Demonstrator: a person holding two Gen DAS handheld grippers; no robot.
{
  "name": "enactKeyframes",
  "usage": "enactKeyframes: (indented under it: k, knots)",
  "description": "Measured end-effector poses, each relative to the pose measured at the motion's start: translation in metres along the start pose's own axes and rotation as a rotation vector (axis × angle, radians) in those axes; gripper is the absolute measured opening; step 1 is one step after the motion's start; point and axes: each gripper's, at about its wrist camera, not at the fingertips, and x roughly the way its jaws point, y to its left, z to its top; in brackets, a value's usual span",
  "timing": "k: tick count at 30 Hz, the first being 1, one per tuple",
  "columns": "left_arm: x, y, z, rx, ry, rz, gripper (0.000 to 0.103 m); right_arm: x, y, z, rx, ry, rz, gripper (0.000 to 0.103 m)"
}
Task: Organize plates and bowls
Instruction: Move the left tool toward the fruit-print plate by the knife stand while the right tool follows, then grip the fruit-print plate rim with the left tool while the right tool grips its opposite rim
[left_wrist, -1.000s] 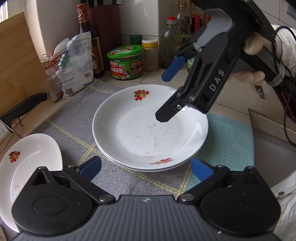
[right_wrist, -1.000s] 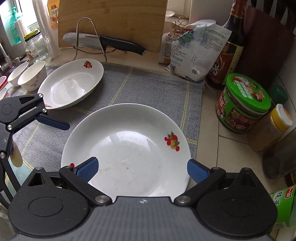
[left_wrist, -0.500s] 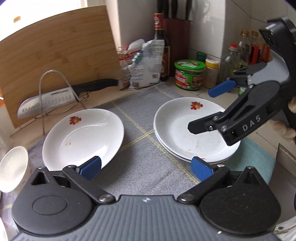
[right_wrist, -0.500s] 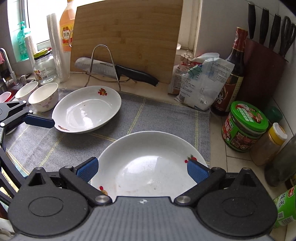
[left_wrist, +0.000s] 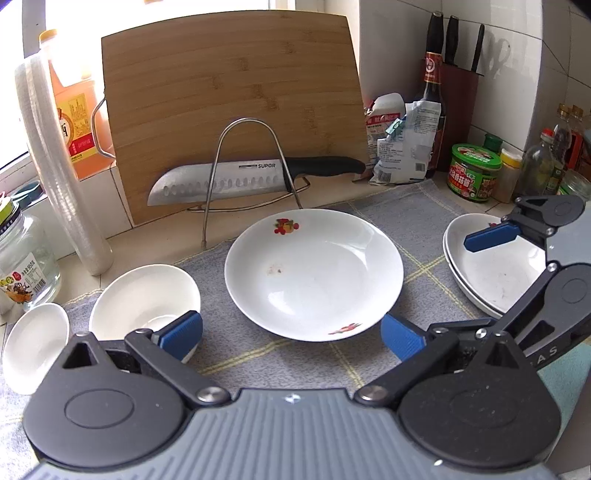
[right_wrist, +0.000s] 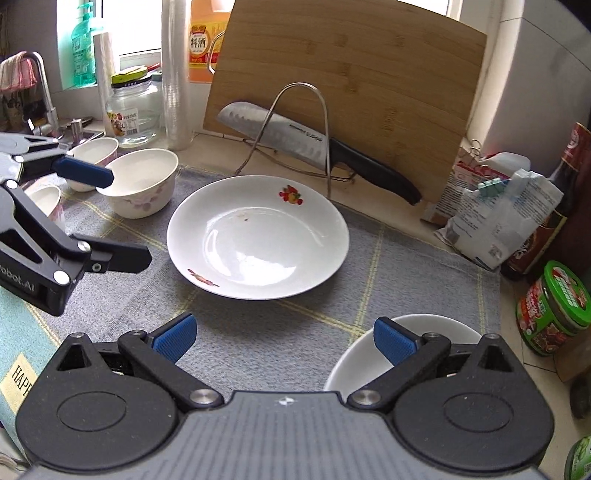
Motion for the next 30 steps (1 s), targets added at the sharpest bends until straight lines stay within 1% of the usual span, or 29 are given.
enactKeyframes:
  k: [3, 8, 10, 12, 13, 18, 21, 26, 30]
  knots:
    - [0.004, 0.014, 0.002, 0.010, 0.005, -0.012, 0.102, 0.013, 0.009, 0.006, -0.012, 0.034, -0.007, 0.103]
    - [0.016, 0.026, 0.011, -0.011, 0.031, -0.028, 0.102, 0.038, 0.014, 0.013, -0.027, 0.091, -0.015, 0.103]
    - [0.020, 0.026, 0.014, 0.006, 0.031, -0.013, 0.102, 0.052, 0.013, 0.014, -0.017, 0.123, -0.006, 0.103]
    - [0.024, 0.025, 0.019, 0.015, 0.048, 0.016, 0.102, 0.064, 0.012, 0.014, -0.011, 0.152, 0.005, 0.103]
    - [0.027, 0.025, 0.021, 0.017, 0.053, 0.017, 0.102, 0.068, 0.013, 0.015, -0.012, 0.159, 0.016, 0.103]
    - [0.045, 0.027, 0.035, 0.045, 0.105, 0.008, 0.102, 0.082, 0.015, 0.015, -0.014, 0.159, 0.055, 0.103]
    - [0.054, 0.030, 0.042, 0.069, 0.131, -0.004, 0.102, 0.088, 0.014, 0.017, 0.006, 0.156, 0.096, 0.103]
    - [0.073, 0.039, 0.056, 0.059, 0.180, -0.032, 0.102, 0.090, 0.013, 0.019, -0.001, 0.148, 0.105, 0.103]
    - [0.091, 0.043, 0.065, 0.064, 0.203, -0.044, 0.102, 0.088, 0.013, 0.013, 0.001, 0.106, 0.103, 0.103]
